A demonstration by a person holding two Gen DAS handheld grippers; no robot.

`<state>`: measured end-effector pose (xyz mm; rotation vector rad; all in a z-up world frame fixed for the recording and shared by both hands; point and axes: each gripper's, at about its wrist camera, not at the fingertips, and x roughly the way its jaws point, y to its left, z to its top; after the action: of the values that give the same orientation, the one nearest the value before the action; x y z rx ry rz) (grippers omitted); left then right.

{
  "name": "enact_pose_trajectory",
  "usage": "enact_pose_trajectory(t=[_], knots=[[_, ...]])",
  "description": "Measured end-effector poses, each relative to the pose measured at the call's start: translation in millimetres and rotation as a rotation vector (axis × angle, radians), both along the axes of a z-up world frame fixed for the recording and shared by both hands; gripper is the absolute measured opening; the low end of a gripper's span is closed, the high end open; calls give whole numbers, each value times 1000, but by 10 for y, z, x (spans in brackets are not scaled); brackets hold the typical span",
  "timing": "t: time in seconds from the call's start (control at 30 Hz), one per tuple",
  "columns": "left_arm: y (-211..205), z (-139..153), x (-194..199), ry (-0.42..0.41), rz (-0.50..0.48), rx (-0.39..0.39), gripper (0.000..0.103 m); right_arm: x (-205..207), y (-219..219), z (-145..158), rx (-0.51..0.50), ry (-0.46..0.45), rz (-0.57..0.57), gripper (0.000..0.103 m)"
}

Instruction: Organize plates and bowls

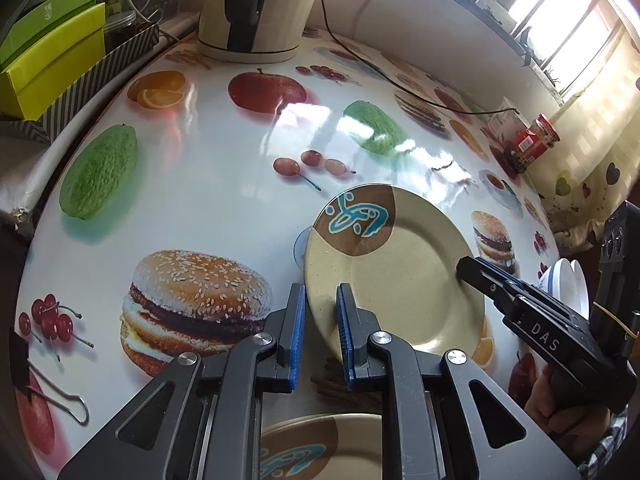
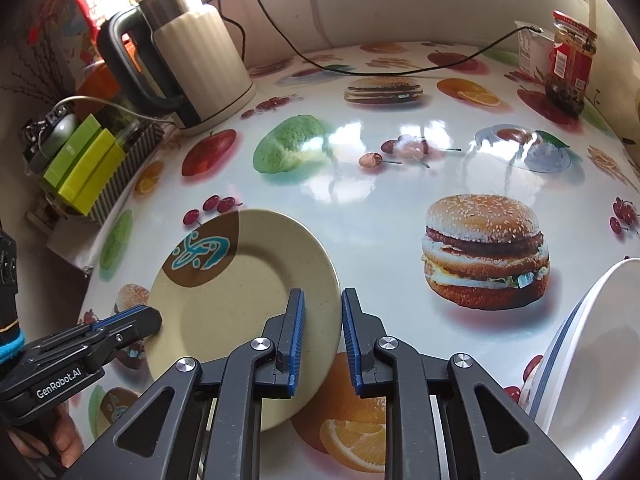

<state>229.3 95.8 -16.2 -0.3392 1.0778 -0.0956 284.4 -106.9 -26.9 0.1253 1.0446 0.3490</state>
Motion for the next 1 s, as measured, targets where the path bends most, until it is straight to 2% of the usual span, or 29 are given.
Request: enact_pose_trajectory(t=[1.0], knots=[[28, 338, -489, -83, 22, 14, 16, -441, -29, 426, 65, -80, 23, 19]])
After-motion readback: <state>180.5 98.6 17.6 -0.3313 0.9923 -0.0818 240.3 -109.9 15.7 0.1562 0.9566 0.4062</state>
